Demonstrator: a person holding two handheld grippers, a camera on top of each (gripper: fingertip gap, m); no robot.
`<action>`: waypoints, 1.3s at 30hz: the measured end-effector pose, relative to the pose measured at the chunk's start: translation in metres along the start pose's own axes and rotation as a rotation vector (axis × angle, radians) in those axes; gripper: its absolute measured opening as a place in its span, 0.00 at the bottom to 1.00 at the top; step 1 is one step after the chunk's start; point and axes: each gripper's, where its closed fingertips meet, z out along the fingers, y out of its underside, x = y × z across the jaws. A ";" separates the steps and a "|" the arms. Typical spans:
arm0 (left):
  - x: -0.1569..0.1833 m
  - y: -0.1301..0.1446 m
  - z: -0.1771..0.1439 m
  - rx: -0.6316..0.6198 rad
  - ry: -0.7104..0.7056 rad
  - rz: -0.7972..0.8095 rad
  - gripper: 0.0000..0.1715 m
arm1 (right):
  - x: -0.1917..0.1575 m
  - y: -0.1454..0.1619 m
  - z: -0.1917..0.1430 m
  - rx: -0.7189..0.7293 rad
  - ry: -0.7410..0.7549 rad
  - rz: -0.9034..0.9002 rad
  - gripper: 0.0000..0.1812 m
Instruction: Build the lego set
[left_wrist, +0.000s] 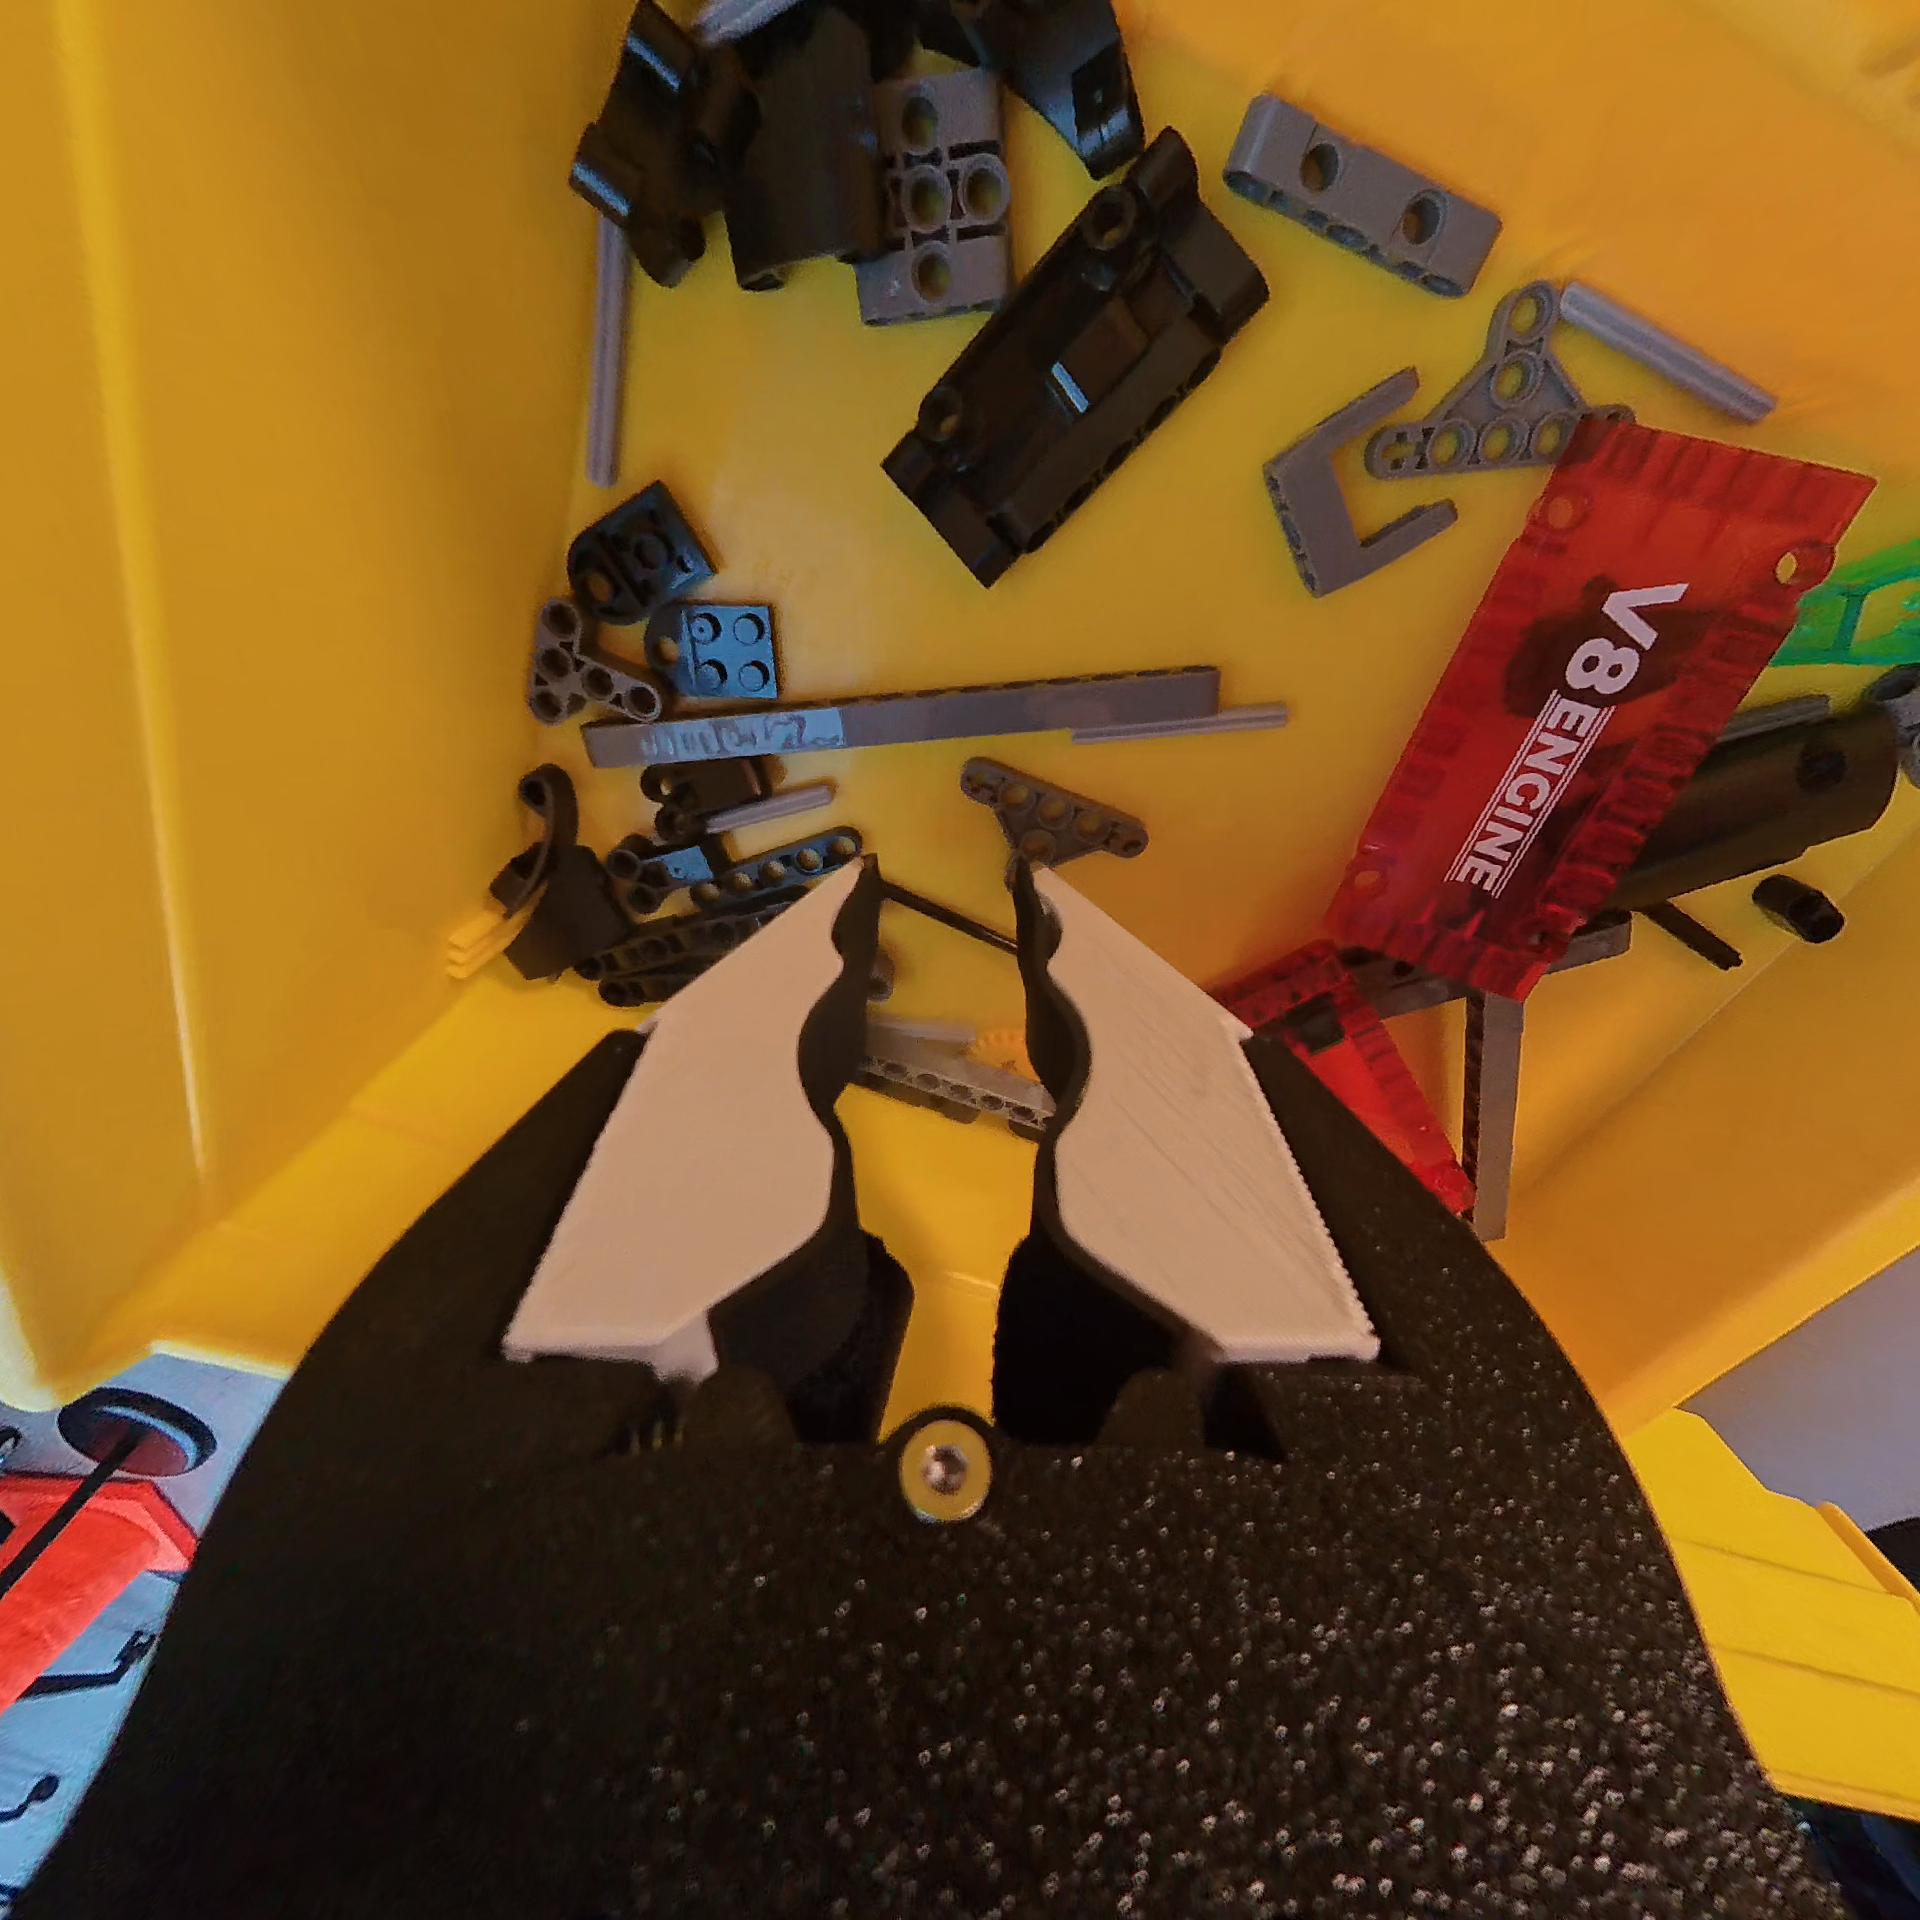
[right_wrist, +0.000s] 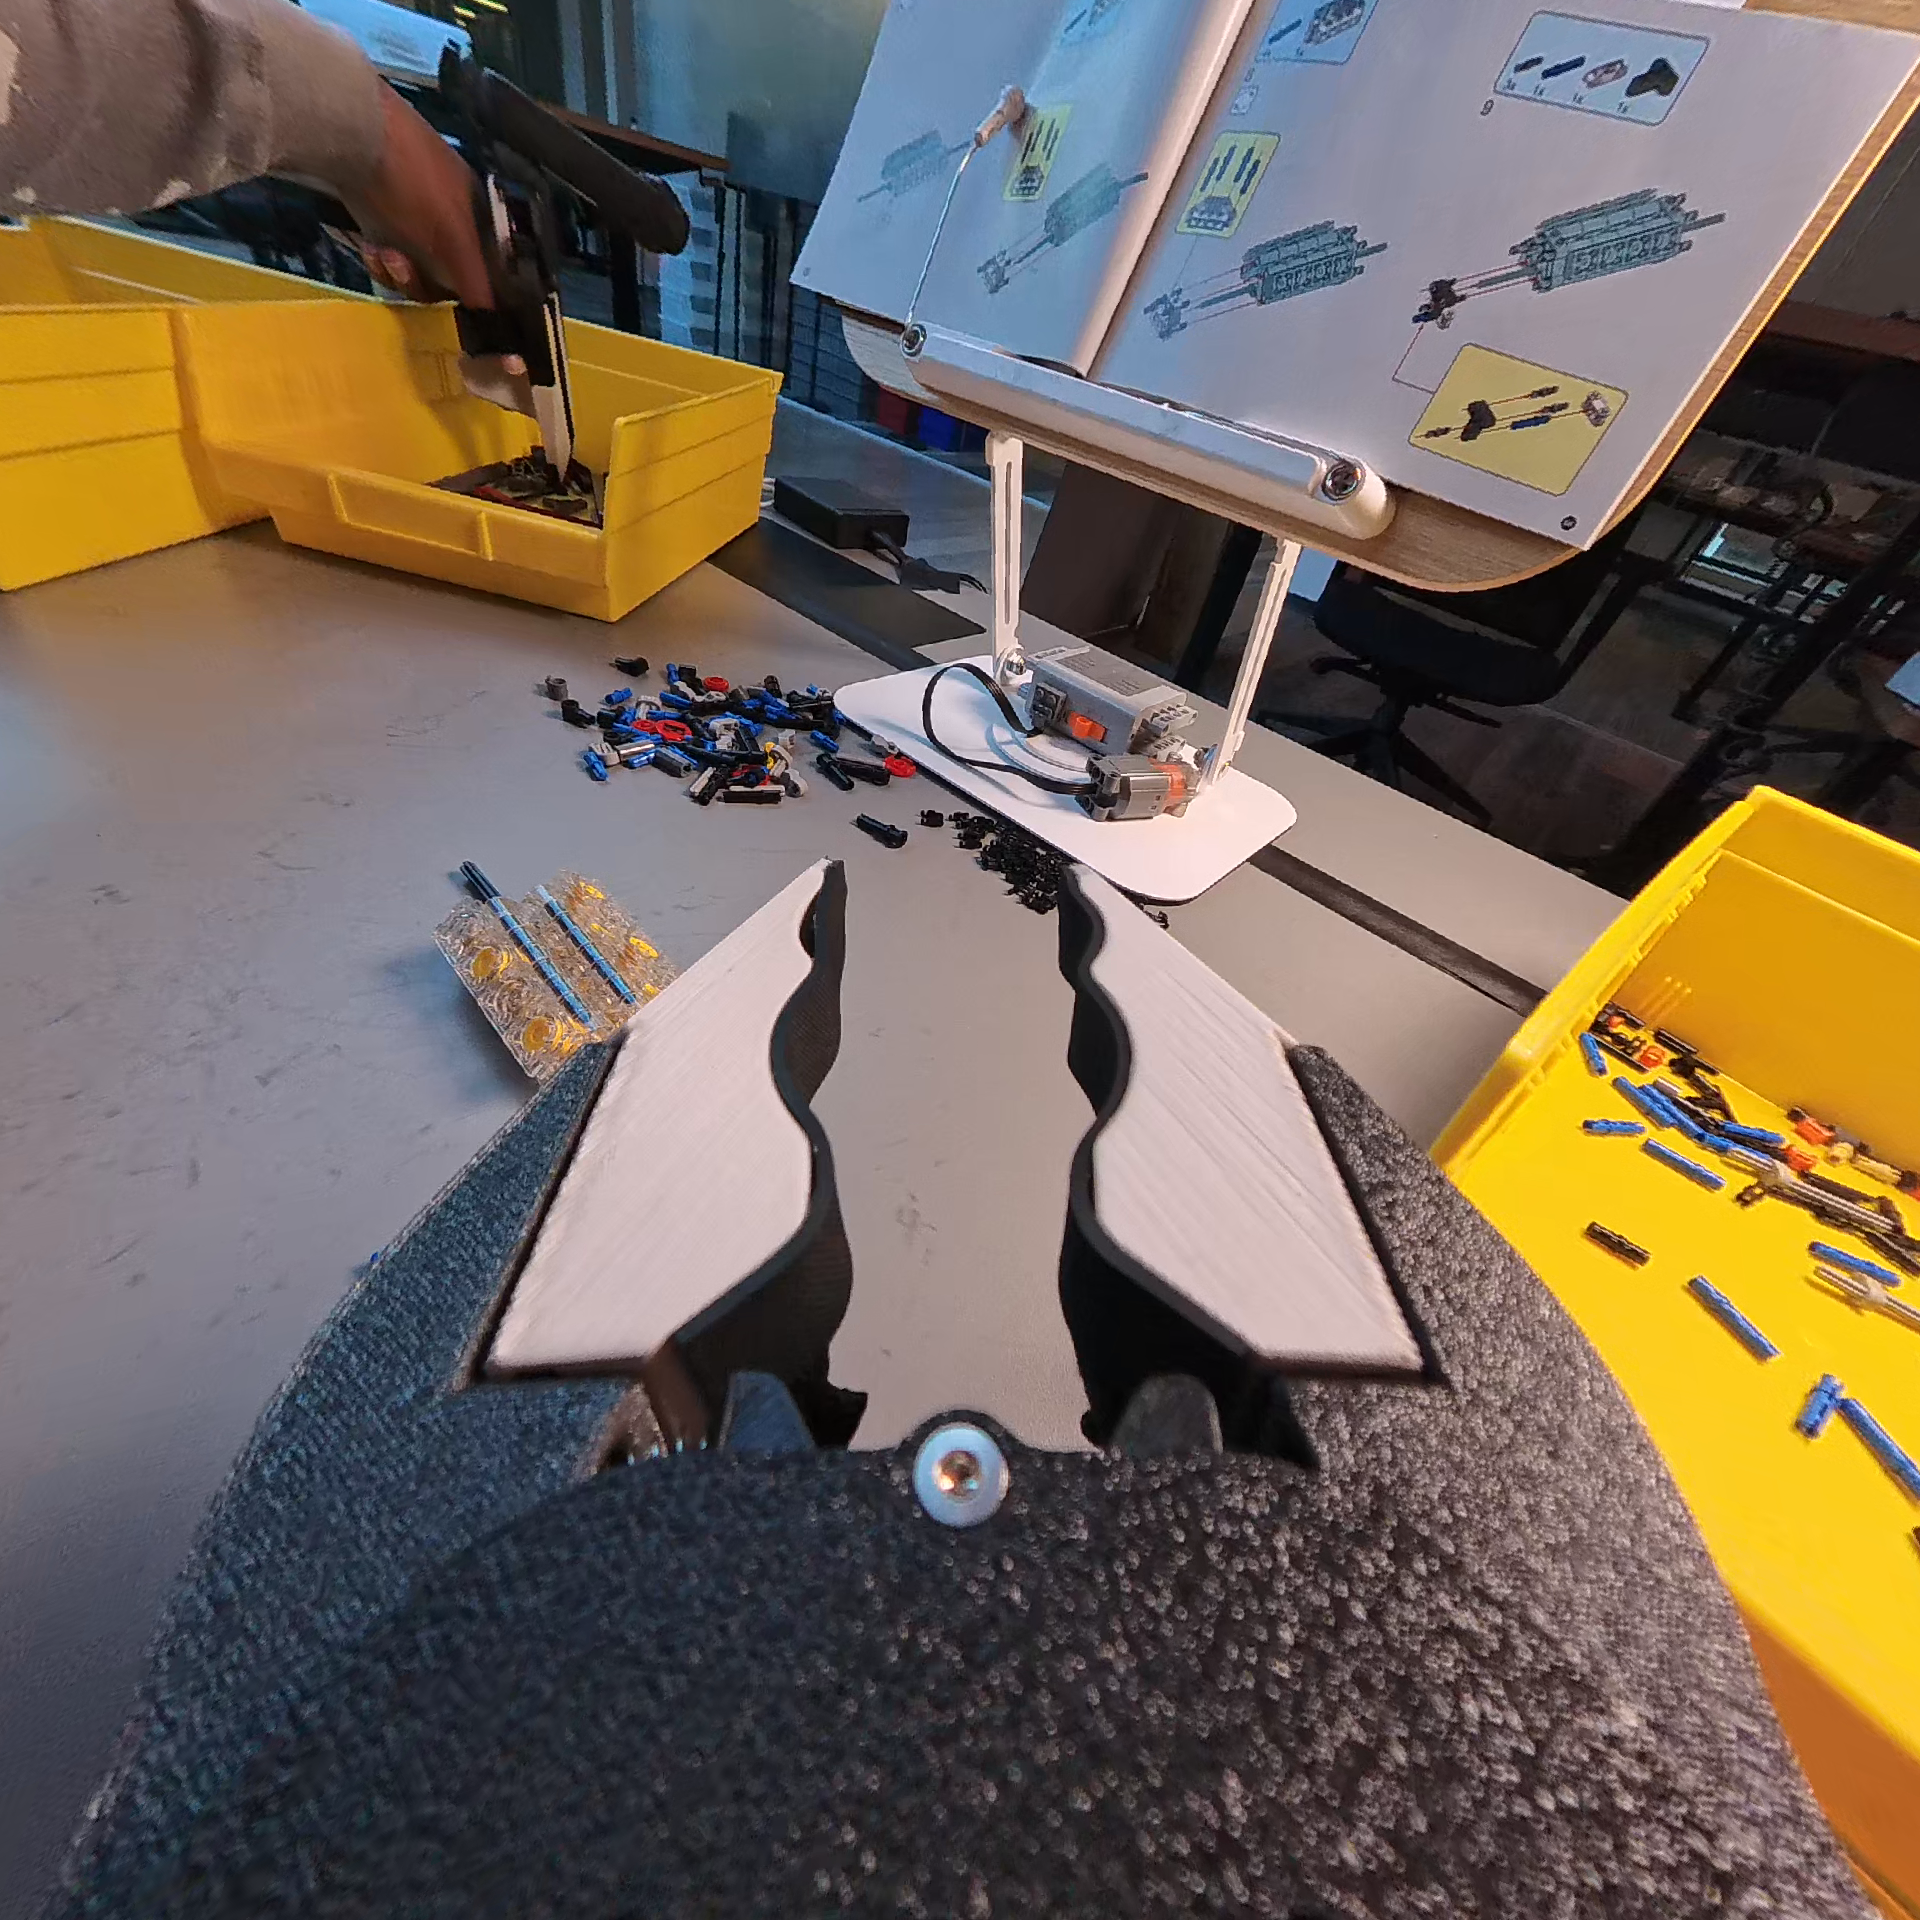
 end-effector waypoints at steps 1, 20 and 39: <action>0.000 0.000 0.000 -0.001 -0.003 0.001 0.14 | 0.000 0.000 0.000 -0.001 0.000 0.001 0.22; 0.010 0.012 0.014 -0.085 0.015 0.065 0.00 | 0.001 0.004 0.002 -0.023 0.003 -0.003 0.22; 0.020 0.009 0.014 -0.075 0.046 0.104 0.11 | -0.001 0.006 0.004 -0.037 -0.005 -0.009 0.22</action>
